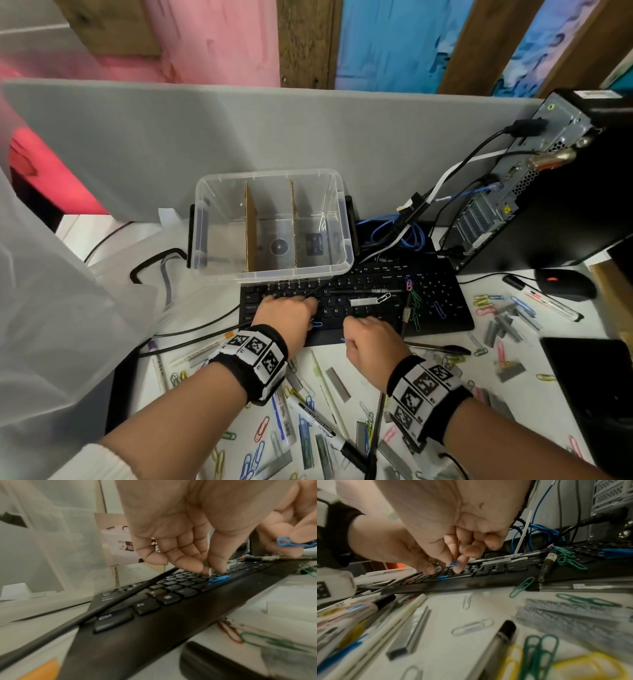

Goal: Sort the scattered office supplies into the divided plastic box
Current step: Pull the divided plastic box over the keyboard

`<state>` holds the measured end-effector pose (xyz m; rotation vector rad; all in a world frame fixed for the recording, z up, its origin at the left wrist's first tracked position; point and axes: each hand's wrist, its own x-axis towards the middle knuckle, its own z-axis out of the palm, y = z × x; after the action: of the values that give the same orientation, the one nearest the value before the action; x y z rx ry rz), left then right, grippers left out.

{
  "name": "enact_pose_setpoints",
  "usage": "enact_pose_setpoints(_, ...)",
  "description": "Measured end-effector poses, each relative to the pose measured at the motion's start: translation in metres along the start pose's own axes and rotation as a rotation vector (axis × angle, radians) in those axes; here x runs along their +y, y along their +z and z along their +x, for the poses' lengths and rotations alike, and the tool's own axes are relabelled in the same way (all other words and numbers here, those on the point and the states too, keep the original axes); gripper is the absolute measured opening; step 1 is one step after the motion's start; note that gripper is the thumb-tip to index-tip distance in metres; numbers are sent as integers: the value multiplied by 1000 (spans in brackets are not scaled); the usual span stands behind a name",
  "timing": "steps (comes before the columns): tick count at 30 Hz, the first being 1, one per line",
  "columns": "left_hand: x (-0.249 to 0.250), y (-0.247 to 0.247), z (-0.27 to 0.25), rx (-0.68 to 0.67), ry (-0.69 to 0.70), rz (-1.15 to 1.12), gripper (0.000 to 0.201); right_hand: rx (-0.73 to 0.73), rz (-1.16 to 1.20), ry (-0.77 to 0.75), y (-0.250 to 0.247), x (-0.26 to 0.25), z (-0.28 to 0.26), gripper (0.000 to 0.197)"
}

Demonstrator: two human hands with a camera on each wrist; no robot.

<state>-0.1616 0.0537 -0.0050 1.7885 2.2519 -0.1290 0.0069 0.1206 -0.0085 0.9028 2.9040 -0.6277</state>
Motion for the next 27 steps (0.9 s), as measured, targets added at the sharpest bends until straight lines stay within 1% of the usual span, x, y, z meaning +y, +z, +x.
enact_pose_setpoints(2,4,1,-1,-6,14,-2,27,-14,31,32,-3,0,5,14)
enact_pose_setpoints(6,16,3,-2,-20,-6,98,31,-1,71,80,-1,0,11,15)
enact_pose_setpoints(9,22,3,-2,-50,-34,104,39,34,94,64,-4,-4,11,16)
enact_pose_setpoints(13,21,6,1,-60,-78,81,34,87,189,-2,-15,-12,8,16)
enact_pose_setpoints(16,18,10,2,-70,-80,63,31,169,285,-112,-31,-24,10,15)
enact_pose_setpoints(18,17,10,2,-63,-54,64,32,247,305,-141,-42,-30,14,12)
enact_pose_setpoints(20,16,10,1,-40,-30,44,33,330,316,-134,-54,-33,21,11)
enact_pose_setpoints(22,15,11,0,-6,-13,9,28,394,311,-108,-62,-32,27,11)
enact_pose_setpoints(24,16,13,-1,19,-3,-29,23,426,293,-79,-67,-29,32,11)
enact_pose_setpoints(27,18,16,-2,10,10,-44,26,472,276,-48,-69,-22,37,10)
